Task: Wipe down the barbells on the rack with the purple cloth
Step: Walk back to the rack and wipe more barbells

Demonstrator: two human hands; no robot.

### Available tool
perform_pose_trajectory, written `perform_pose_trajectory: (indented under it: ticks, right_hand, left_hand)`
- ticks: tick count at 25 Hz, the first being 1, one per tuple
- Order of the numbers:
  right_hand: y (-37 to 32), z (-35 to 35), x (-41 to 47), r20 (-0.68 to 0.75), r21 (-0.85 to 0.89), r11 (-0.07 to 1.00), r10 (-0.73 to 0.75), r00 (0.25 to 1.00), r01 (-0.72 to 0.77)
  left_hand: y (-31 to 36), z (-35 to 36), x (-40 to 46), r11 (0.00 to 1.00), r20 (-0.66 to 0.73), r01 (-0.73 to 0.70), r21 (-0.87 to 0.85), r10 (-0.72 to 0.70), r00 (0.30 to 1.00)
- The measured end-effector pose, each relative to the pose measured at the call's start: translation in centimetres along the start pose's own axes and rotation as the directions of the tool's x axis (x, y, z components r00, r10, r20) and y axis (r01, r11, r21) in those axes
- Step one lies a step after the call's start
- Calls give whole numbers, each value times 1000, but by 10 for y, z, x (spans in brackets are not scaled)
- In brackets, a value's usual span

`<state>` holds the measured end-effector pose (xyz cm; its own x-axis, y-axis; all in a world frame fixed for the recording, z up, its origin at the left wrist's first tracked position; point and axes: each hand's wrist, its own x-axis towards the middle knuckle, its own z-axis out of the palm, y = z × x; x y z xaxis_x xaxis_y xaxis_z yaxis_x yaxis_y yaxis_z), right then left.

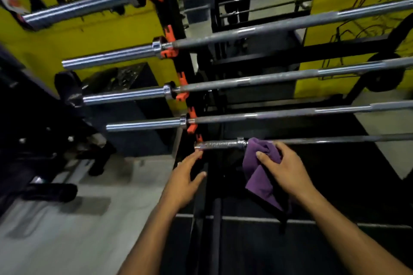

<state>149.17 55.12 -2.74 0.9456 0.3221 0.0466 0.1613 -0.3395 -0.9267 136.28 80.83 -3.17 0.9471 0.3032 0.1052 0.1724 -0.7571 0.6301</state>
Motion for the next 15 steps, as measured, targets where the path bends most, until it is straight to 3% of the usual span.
perform_pose_trajectory:
  ticks: [3,6,11,15]
  right_hand:
    - [5,24,-29,36,-100,995,11,999,-8]
    - [5,57,-57,62,-43,999,34,998,-31]
    - [-25,148,-103,155,-15,999,47,987,-45]
    - [-67,233,-140,142,4,1000,23,990,-24]
  left_hand:
    - [-38,-6,-48,988,48,137,-69,-134,990]
    - [-68,-21,-90,965,106,238,-106,-227,968]
    - [-146,-81,-166,928,24,325,-183,-326,945]
    - [-226,-131,-217,903,38,349,-252,-351,936]
